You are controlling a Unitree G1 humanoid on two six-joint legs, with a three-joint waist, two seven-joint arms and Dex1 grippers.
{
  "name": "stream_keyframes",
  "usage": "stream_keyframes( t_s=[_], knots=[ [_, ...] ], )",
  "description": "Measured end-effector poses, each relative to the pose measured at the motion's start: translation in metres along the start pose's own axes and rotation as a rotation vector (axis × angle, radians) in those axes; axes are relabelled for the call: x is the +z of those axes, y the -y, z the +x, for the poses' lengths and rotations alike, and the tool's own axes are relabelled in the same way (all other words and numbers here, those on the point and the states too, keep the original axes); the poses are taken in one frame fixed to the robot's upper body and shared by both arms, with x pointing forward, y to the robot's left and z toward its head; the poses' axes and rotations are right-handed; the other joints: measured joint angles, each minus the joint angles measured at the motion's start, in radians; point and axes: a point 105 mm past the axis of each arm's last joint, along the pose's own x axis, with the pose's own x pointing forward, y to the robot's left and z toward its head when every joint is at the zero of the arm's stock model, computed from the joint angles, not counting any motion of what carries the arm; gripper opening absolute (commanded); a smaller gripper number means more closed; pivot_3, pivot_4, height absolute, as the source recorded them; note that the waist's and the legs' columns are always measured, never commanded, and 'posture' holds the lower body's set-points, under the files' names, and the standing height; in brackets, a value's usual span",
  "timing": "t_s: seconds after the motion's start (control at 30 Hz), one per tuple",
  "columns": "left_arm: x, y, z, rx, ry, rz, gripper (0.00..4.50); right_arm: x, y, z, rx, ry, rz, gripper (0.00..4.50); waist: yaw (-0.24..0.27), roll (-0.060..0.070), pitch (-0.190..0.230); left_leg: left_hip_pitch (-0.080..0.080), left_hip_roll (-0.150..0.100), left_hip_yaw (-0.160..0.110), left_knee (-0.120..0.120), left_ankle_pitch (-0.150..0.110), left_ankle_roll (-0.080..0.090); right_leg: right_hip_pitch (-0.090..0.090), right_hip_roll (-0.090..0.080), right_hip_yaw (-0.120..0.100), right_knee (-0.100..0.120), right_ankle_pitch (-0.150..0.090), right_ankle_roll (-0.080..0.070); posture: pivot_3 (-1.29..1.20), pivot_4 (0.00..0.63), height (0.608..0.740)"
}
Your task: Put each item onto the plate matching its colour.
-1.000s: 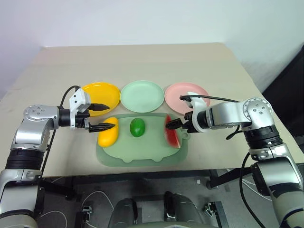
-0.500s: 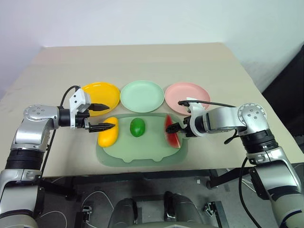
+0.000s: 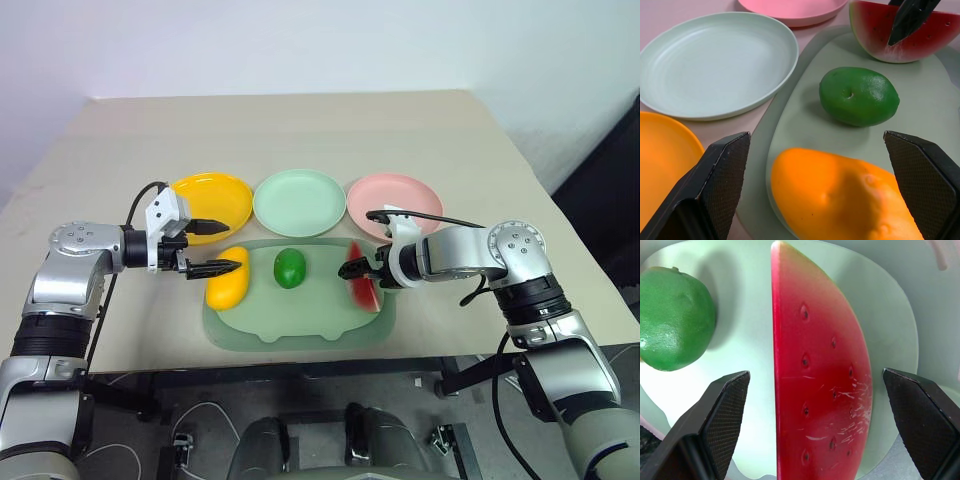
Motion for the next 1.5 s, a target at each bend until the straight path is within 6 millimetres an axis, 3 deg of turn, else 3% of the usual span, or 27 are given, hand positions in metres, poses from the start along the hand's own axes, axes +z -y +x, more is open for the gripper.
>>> stream_keyframes(
  t_s=[0.27, 0.33, 1.07, 1.2, 1.5],
  knots=[
    [-0.001, 0.0, 0.0, 0.0, -0.002, -0.004, 4.5, 0.002, -0.001, 0.0, 0.008, 0.008, 0.009, 1.72, 0.0, 0.0, 0.0, 0.0, 0.0, 0.0, 0.0, -0.001, -0.001, 0.0, 0.0, 0.0, -0.001, 0.0, 0.0, 0.0, 0.15, 0.74],
    [-0.001, 0.0, 0.0, 0.0, -0.002, -0.004, 4.5, 0.004, -0.001, -0.001, 0.011, 0.017, 0.01, 1.3, -0.001, -0.001, -0.001, 0.0, 0.0, 0.0, 0.0, -0.001, -0.001, 0.001, 0.0, 0.0, -0.001, 0.0, 0.0, 0.0, 0.15, 0.74],
    [-0.002, 0.0, 0.0, 0.001, -0.002, -0.006, 4.5, 0.005, -0.001, -0.003, 0.027, 0.016, -0.023, 1.25, 0.0, 0.0, 0.0, 0.0, 0.001, 0.0, -0.001, -0.001, -0.001, 0.0, -0.001, 0.0, -0.002, 0.0, 0.0, 0.0, 0.15, 0.74],
    [-0.002, 0.0, 0.0, 0.002, -0.002, -0.006, 4.5, 0.016, -0.006, -0.011, 0.03, 0.047, -0.06, 1.25, -0.001, 0.0, 0.0, 0.0, 0.001, 0.0, -0.001, -0.001, -0.001, 0.0, -0.002, -0.001, -0.003, 0.0, 0.0, 0.0, 0.15, 0.74],
    [-0.002, 0.0, 0.0, 0.006, -0.002, -0.006, 4.5, 0.026, 0.006, -0.018, -0.007, 0.045, -0.102, 1.25, 0.001, 0.0, 0.0, -0.001, 0.0, 0.0, -0.002, -0.001, -0.001, -0.001, -0.002, -0.001, -0.004, 0.0, 0.0, 0.0, 0.15, 0.74]
  ],
)
